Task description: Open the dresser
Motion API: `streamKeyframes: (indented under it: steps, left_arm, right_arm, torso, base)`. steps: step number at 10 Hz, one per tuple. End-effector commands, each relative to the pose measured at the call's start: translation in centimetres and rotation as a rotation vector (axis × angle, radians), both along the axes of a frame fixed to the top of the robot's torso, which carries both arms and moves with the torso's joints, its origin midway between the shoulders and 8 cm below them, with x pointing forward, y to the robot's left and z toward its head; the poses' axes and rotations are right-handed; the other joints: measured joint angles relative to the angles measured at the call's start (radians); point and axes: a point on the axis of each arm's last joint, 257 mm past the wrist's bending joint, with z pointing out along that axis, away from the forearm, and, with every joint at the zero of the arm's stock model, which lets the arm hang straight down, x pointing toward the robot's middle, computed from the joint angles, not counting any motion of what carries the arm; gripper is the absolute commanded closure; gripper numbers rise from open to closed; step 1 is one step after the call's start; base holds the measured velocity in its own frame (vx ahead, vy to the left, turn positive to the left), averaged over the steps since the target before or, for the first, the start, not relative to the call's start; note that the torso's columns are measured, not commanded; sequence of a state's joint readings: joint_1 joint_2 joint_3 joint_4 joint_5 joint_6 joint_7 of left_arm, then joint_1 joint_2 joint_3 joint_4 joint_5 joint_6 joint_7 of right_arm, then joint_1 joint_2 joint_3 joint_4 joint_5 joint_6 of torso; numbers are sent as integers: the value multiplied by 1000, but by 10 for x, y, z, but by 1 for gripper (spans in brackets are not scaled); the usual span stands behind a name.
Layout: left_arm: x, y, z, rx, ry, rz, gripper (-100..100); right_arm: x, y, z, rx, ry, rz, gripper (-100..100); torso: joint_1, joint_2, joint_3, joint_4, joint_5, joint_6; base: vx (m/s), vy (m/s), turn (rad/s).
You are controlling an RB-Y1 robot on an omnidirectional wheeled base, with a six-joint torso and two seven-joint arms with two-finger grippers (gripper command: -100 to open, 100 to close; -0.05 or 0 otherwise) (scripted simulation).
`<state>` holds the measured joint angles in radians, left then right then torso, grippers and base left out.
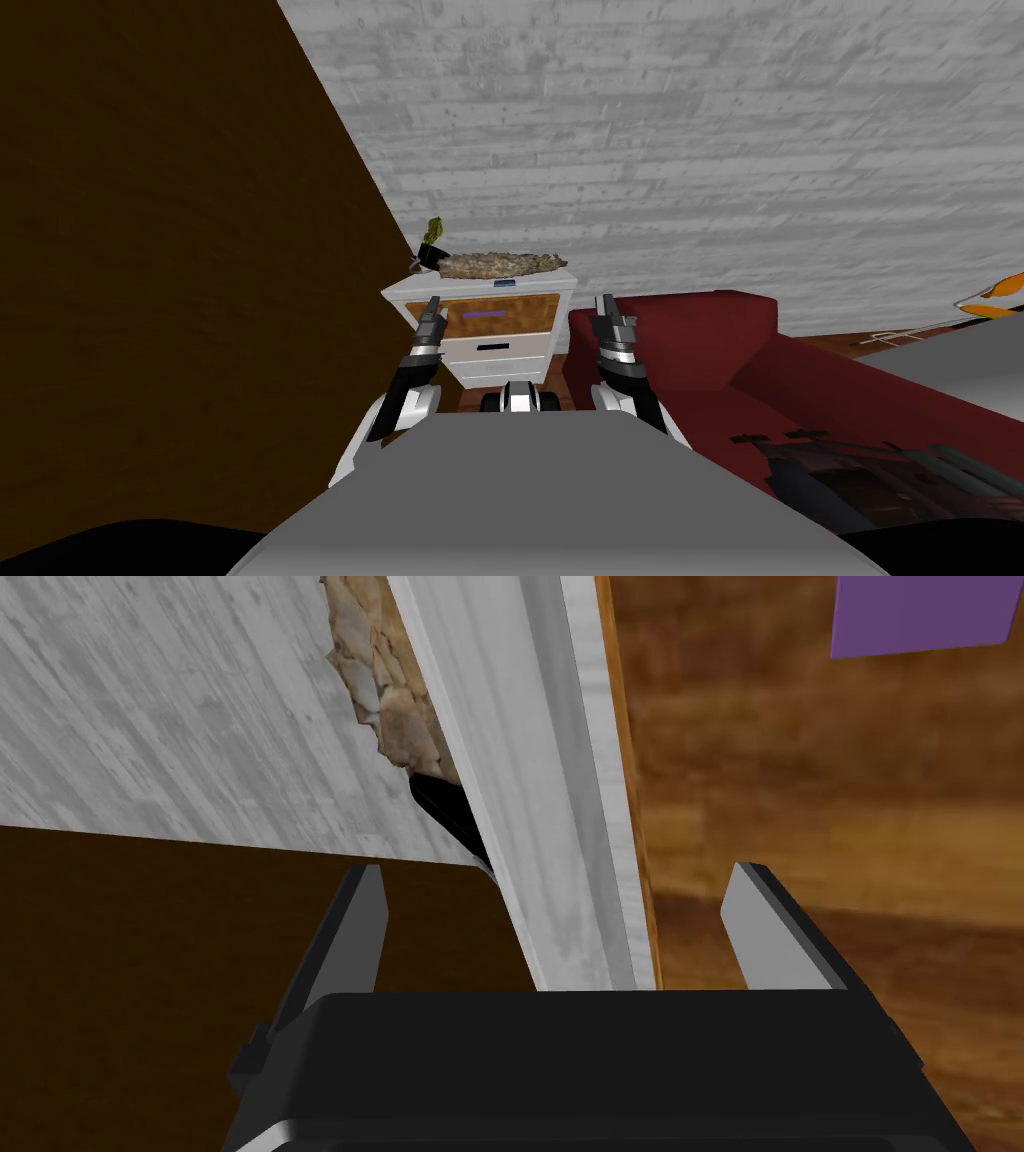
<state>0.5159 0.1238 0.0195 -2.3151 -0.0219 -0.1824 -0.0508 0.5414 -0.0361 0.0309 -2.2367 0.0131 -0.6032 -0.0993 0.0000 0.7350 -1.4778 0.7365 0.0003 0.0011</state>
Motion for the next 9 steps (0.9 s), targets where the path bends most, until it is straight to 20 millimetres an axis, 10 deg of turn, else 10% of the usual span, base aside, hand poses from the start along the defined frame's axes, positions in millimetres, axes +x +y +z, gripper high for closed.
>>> streamKeyframes:
  steps: [1,9]
  left_arm:
    - [5,-1,-15,-22,54,5,-100]
    - [13,-3,-61,-50,227,6,-100]
  right_arm:
    - [0,0,0,0,0,0,0]
    - [0,0,0,0,0,0,0]
  torso:
    - [0,1,1,1,0,-1]
    - [1,3,2,1,0,-1]
  base:
    - [-24,-20,-40]
    - [-31,-23,-46]
